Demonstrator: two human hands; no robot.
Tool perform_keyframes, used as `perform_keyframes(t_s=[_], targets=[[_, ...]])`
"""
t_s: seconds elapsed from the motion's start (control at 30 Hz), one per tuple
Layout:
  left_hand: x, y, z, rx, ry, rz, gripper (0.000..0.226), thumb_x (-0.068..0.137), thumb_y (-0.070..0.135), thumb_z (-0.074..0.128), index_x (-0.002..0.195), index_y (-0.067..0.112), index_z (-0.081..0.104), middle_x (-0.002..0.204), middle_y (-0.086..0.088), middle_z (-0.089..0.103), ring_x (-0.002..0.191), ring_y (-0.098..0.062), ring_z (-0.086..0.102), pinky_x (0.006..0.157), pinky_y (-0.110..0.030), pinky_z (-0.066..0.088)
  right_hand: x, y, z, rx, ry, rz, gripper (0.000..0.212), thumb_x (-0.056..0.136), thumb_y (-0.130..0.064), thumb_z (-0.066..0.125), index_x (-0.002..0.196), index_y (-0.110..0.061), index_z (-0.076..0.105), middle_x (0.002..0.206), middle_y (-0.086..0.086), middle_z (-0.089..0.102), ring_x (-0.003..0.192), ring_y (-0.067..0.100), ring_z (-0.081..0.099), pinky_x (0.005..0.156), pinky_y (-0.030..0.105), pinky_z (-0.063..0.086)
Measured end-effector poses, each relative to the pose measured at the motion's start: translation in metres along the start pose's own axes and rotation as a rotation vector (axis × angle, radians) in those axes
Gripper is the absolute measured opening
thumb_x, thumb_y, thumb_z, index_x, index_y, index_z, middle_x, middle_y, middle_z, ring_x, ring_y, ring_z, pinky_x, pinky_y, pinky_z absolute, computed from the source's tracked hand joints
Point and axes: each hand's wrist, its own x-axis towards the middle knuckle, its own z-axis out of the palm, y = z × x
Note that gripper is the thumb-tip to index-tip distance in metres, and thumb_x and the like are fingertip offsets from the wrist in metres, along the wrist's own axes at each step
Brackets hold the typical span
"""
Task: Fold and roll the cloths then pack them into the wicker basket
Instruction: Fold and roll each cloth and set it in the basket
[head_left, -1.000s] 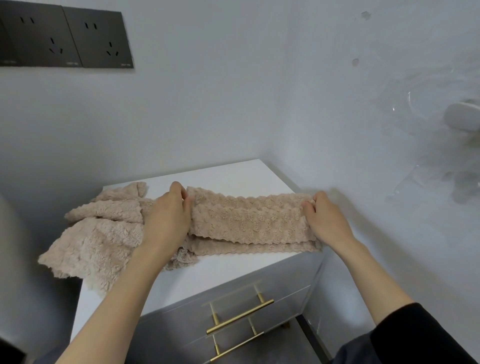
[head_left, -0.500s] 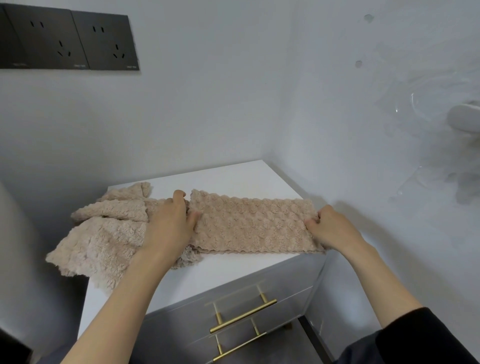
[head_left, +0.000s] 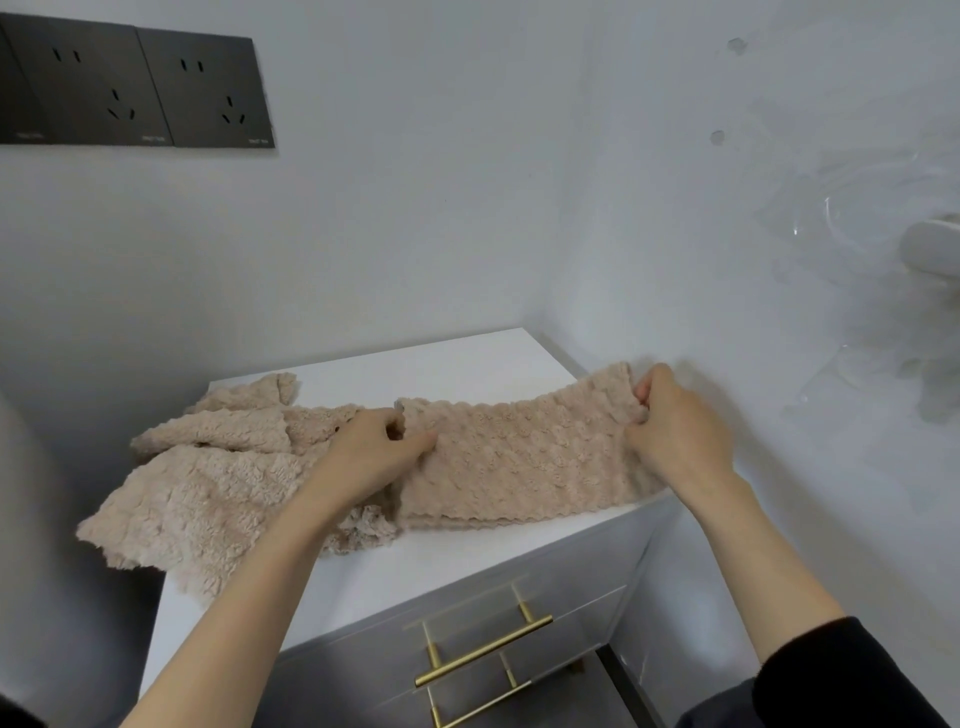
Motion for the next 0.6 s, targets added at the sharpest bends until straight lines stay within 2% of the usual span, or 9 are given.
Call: perform_keyframes(t_s=[0.1,0.23,0.27,0.33,0.37,0.4,0.47,0.53,0.6], targets=[[-0.012,0.009,0.005,-0.171,-0.176,-0.113,0.029,0.084,0.032,0.070,0.075,0.011,0.053,0.060,0.001,0.064,0.052,-0.009,0.064,0.047,-0.019,0.043,0.010,-0.008,0.003,0.053,0.191,-0.041,0.024,0.081,0.003,0.045,0.099,-0.013,0.043,0.074,0.004,0.054,0.070,0.027,0.048,0.052,0.031,0.028],[-0.021,0.015,0.013,-0.266,-0.285,-0.138,0.032,0.081,0.033,0.073,0.066,0.011,0.057,0.066,-0.003,0.073,0.064,-0.008,0.071,0.043,-0.010,0.042,0.023,-0.029,0.018,0.377,0.230,-0.044,0.021,0.080,0.007,0.044,0.091,-0.009,0.053,0.079,0.009,0.060,0.073,0.028,0.054,0.063,0.040,0.045],[-0.022,0.014,0.013,-0.277,-0.295,-0.129,0.030,0.081,0.034,0.073,0.065,0.011,0.061,0.069,-0.003,0.074,0.067,-0.008,0.071,0.045,-0.008,0.043,0.025,-0.036,0.022,0.474,0.224,-0.058,0.022,0.082,0.008,0.044,0.090,-0.009,0.057,0.083,0.007,0.062,0.076,0.024,0.055,0.070,0.038,0.046],[-0.023,0.013,0.016,-0.296,-0.307,-0.103,0.026,0.083,0.033,0.071,0.070,0.011,0.070,0.074,-0.003,0.075,0.073,-0.009,0.071,0.051,-0.009,0.048,0.030,-0.049,0.029,0.601,0.154,-0.128,0.032,0.084,0.010,0.043,0.098,-0.011,0.063,0.099,-0.001,0.064,0.091,0.016,0.058,0.076,0.014,0.043],[-0.023,0.012,0.018,-0.315,-0.315,-0.089,0.023,0.085,0.030,0.070,0.076,0.009,0.074,0.077,-0.003,0.075,0.077,-0.011,0.072,0.060,-0.013,0.053,0.033,-0.056,0.031,0.669,0.071,-0.174,0.042,0.083,0.013,0.041,0.106,-0.013,0.065,0.112,-0.005,0.062,0.106,0.013,0.057,0.083,0.005,0.039],[-0.022,0.011,0.021,-0.341,-0.321,-0.086,0.023,0.087,0.027,0.068,0.082,0.006,0.075,0.081,-0.003,0.075,0.080,-0.013,0.072,0.069,-0.017,0.057,0.034,-0.062,0.035,0.744,-0.045,-0.223,0.053,0.080,0.017,0.038,0.115,-0.013,0.064,0.128,-0.007,0.055,0.122,0.010,0.050,0.094,0.005,0.036],[-0.022,0.011,0.028,-0.374,-0.331,-0.094,0.023,0.089,0.025,0.066,0.089,0.003,0.075,0.085,-0.003,0.076,0.082,-0.014,0.071,0.077,-0.023,0.057,0.036,-0.070,0.041,0.823,-0.228,-0.318,0.072,0.075,0.022,0.034,0.132,-0.017,0.055,0.153,-0.009,0.029,0.139,0.003,0.027,0.111,0.021,0.030],[-0.021,0.011,0.030,-0.342,-0.363,-0.095,0.024,0.090,0.025,0.064,0.090,0.004,0.075,0.086,-0.002,0.076,0.081,-0.013,0.071,0.076,-0.022,0.057,0.034,-0.073,0.047,0.813,-0.282,-0.399,0.083,0.073,0.024,0.033,0.140,-0.023,0.046,0.159,-0.013,0.007,0.141,-0.005,0.010,0.113,0.025,0.026],[-0.020,0.012,0.027,-0.323,-0.394,-0.091,0.026,0.091,0.026,0.062,0.090,0.004,0.075,0.085,-0.003,0.076,0.075,-0.014,0.070,0.071,-0.021,0.057,0.031,-0.072,0.050,0.802,-0.273,-0.455,0.090,0.071,0.025,0.033,0.143,-0.028,0.041,0.160,-0.014,-0.002,0.142,-0.006,0.005,0.108,0.022,0.030]])
